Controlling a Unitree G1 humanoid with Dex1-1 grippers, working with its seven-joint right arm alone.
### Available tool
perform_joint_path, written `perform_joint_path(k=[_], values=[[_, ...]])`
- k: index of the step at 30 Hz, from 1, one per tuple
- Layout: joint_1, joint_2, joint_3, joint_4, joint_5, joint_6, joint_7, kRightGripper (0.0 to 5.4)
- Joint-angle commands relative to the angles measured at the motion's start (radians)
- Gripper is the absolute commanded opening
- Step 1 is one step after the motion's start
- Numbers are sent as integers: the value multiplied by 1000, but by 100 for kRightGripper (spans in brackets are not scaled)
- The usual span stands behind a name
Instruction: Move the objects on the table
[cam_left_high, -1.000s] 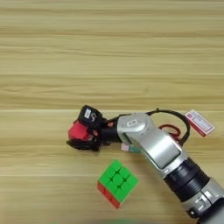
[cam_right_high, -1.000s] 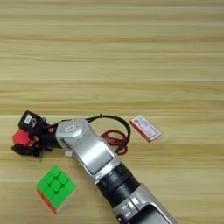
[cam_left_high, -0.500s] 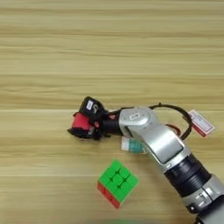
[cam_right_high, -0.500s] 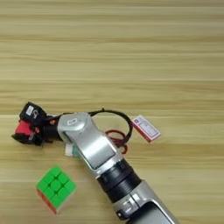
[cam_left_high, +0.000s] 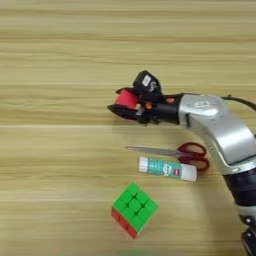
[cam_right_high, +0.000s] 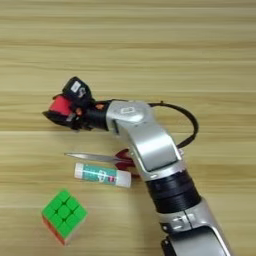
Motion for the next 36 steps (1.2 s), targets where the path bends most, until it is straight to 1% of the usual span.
perform_joint_path(k=[1,3,5,8,10,15,20,27,36], values=[[-10,-80,-77,-49,26,-24,-4,223],[23,-127,-120,-26,25,-33,-6,223],[46,-160,-151,-3,22,-44,-10,223],[78,-197,-187,15,23,-54,-16,223],[95,-212,-208,22,25,-59,-20,223],[131,-234,-248,31,27,-69,-29,223],[150,-246,-281,54,25,-79,-36,223],[169,-257,-299,83,23,-92,-45,223],[241,-287,-340,89,17,-99,-49,223]])
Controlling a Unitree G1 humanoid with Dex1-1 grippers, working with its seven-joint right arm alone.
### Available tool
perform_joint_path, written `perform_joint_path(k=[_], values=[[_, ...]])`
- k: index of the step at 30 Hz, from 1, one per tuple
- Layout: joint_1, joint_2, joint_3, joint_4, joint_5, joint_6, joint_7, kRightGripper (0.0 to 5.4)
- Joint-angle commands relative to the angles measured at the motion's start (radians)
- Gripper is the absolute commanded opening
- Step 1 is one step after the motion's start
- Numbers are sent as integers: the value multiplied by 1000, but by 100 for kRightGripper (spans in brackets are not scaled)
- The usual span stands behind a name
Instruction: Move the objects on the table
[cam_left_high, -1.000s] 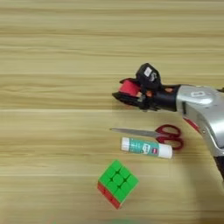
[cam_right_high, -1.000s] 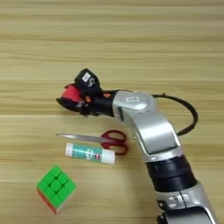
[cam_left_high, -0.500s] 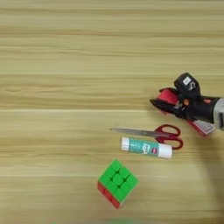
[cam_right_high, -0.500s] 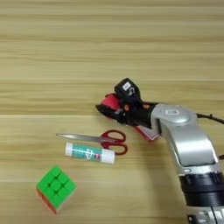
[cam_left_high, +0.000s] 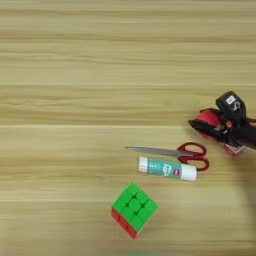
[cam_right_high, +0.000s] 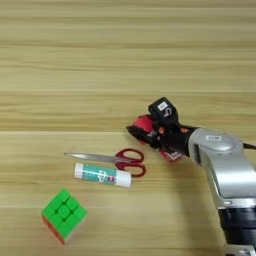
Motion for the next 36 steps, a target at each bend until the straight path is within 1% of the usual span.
perform_joint_path(k=[1,7,11,18,23,29,36], values=[[-7,-59,-49,-29,-2,-48,-30,223],[25,-52,-46,-38,-3,-49,-40,223],[54,-58,-51,-55,1,-45,-40,223],[135,-77,-92,-122,14,-30,-33,223],[174,-85,-120,-162,25,-19,-36,223],[221,-85,-138,-181,27,-21,-40,223],[286,-64,-115,-199,25,-31,-42,223]])
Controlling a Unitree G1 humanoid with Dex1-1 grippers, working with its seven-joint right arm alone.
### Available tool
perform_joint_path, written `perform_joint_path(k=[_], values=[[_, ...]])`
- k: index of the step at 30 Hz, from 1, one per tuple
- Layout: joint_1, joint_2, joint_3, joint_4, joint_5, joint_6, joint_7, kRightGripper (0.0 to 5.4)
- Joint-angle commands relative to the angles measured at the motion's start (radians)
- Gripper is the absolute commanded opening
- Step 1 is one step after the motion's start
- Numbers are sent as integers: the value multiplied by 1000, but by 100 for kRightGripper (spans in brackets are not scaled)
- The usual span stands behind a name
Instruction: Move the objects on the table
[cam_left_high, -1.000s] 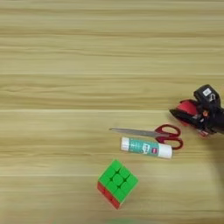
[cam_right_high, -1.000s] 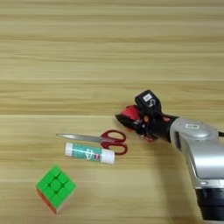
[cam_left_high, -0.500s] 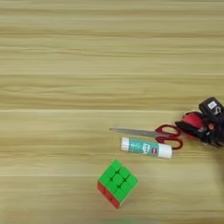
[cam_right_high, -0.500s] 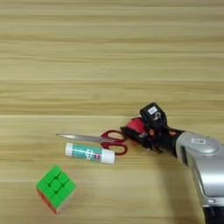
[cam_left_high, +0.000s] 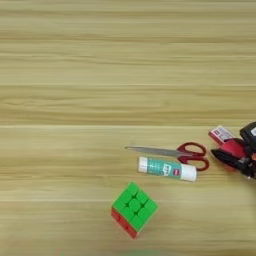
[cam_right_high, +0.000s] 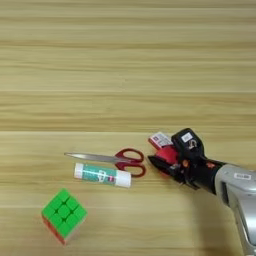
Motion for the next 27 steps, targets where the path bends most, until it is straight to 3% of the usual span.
perform_joint_path(k=[1,13,16,27], values=[[5,-22,-11,-44,4,-36,-25,223],[30,-1,34,29,-16,-76,-50,223],[26,-2,37,37,-13,-79,-52,278],[-6,-2,13,22,14,-82,-63,385]])
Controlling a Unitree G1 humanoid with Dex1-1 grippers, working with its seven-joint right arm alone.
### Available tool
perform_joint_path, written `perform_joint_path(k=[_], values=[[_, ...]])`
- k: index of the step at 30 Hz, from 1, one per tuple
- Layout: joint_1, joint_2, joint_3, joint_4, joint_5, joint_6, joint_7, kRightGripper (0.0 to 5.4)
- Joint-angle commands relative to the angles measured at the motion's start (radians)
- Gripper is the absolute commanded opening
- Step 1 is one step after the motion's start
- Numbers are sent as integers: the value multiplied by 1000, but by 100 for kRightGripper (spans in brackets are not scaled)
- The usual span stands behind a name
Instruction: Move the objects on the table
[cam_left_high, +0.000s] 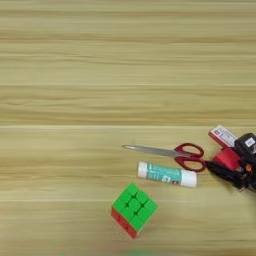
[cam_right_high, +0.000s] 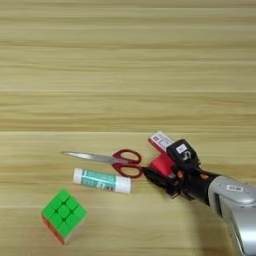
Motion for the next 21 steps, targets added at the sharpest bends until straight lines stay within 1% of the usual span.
perform_joint_path(k=[1,7,13,17,21], values=[[-41,-28,-35,-33,18,-16,-20,395],[-64,-33,-71,-60,56,-13,-21,463],[-98,-41,-118,-123,131,26,-2,535],[-119,-49,-141,-161,172,59,5,539],[-144,-58,-157,-185,197,82,3,539]])
